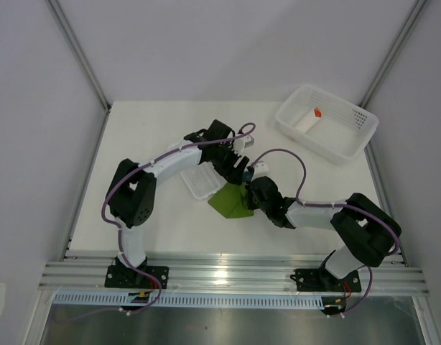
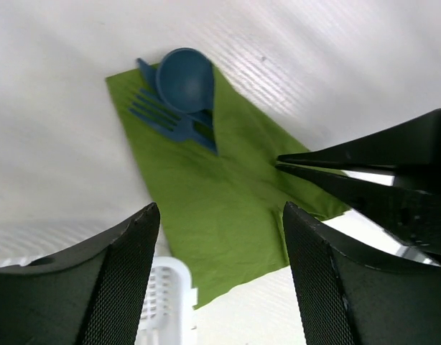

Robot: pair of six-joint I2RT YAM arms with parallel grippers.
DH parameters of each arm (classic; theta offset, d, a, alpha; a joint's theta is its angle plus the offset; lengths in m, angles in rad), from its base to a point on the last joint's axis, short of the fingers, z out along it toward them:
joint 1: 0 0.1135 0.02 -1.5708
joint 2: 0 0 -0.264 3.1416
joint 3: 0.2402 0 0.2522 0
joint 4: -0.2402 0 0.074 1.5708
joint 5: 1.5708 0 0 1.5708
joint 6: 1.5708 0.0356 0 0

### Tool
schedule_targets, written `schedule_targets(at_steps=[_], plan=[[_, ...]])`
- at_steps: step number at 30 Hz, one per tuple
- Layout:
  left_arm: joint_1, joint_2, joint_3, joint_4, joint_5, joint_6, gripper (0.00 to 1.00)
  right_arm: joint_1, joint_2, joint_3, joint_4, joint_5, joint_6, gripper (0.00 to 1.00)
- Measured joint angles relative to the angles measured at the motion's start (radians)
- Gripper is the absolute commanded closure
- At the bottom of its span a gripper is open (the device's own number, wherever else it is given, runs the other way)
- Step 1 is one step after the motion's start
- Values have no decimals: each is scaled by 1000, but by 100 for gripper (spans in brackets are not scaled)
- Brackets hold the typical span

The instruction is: Place the utensils on the paper napkin and roll it up

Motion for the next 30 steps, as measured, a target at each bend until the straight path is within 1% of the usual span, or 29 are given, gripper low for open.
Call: schedule_targets(at_steps=[4, 13, 16, 17, 18, 24, 25, 27, 28, 30], plan=[[-11, 4, 0, 1, 25, -12, 27, 0, 3, -5, 8, 0, 3, 93], [-27, 57, 16, -27, 30, -16, 38, 0, 3, -13, 11, 1, 14, 93], [-27, 73, 16, -48, 22, -16, 46, 0, 3, -13, 13, 1, 15, 93], [-27, 77, 16, -54, 22, -16, 52, 0, 3, -13, 13, 1, 16, 93], [-27, 81, 16, -57, 22, -19, 55, 0, 3, -13, 14, 1, 16, 93], [-27, 94, 23, -67, 34, -19, 68, 0, 3, -13, 14, 1, 17, 93], [-27, 94, 24, -69, 39, -19, 74, 0, 3, -13, 14, 1, 17, 93], [-27, 95, 24, -73, 45, -20, 80, 0, 3, -13, 14, 1, 17, 93], [-27, 95, 24, -74, 49, -20, 88, 0, 3, -13, 14, 2, 17, 93], [-27, 97, 25, -77, 50, -20, 95, 0, 3, -13, 14, 2, 18, 93]])
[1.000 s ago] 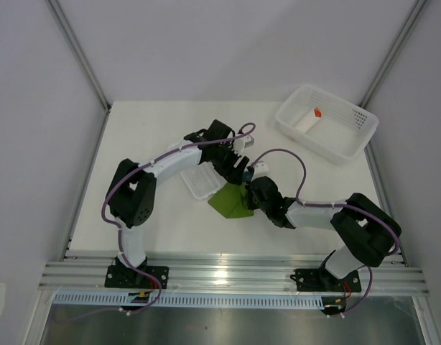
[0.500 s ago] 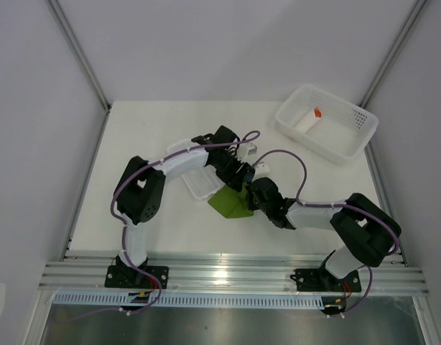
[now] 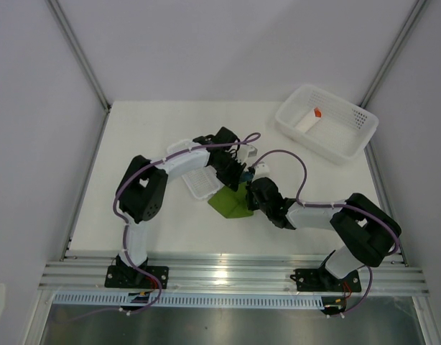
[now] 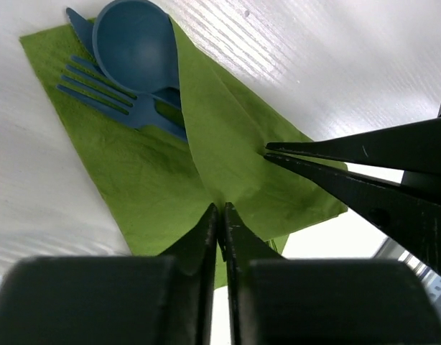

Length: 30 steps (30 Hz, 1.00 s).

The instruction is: Place the utensils on the paper napkin and roll it up

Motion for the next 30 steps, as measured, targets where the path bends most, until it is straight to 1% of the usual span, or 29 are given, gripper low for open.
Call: schedule_targets(at_steps=[1, 5, 9, 15, 23, 30], plan=[[0, 1, 1, -2, 0, 3, 99, 0, 0, 0, 0, 0, 1, 92], [0, 14, 8, -10, -31, 13, 99, -2, -19, -3, -13, -4, 7, 91], [0, 41, 26, -26, -66, 21, 99, -3, -99, -13, -24, -13, 8, 90], [-2, 84, 47, -42, -67, 37, 89, -3, -212, -76, 3, -64, 23, 90], [-13, 88, 47, -49, -62, 41, 87, -3, -199, -223, 118, -225, 79, 92], [-17, 93, 47, -48, -63, 42, 87, -10, -167, -229, 185, -283, 97, 93]])
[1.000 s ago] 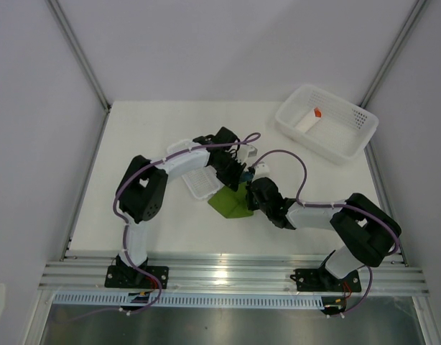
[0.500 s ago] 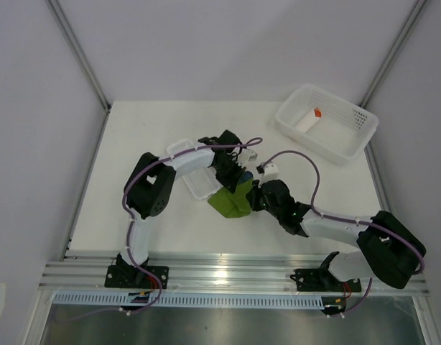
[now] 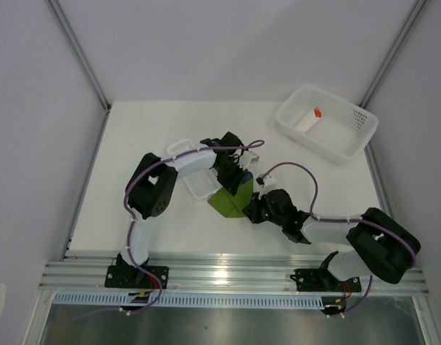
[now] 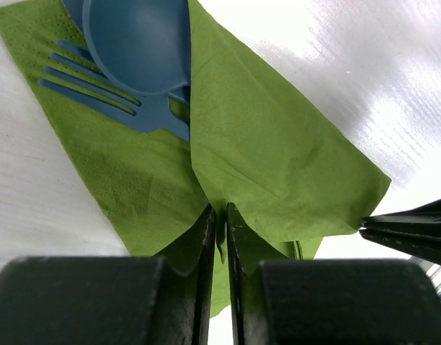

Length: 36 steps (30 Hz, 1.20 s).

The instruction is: Place the utensils on the paper napkin and roll it up

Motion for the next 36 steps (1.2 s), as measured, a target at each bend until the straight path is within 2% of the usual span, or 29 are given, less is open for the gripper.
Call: schedule_targets(at_steps=[10, 22, 31, 36], plan=[[-8, 7, 0, 0, -1, 0, 85, -37, 52, 53, -7, -28, 9, 95], [-8, 7, 0, 2, -29, 3, 84, -50, 119, 31, 28, -42, 89, 97], [-9, 7, 0, 2, -45, 16, 85, -59, 71, 32, -22, -49, 97, 92], [-11, 7, 0, 2, -45, 16, 85, -115, 45, 74, -38, -98, 94, 92]])
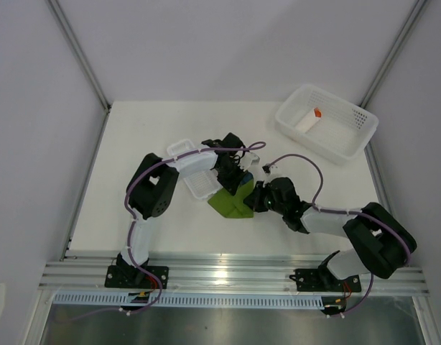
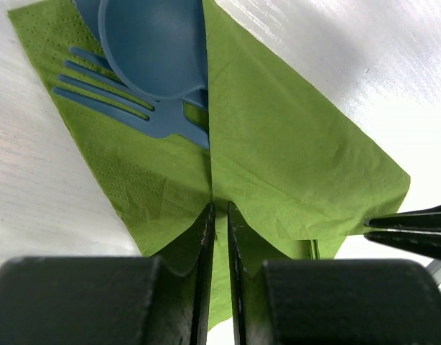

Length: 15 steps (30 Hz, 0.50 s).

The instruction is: Place the utensils on the paper napkin and roll it up

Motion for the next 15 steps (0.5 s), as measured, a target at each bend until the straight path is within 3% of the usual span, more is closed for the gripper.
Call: schedule_targets(at_steps=[15], plan=[[-2, 0, 0, 2, -4, 1, 81, -40, 222, 72, 103, -76, 40, 97]])
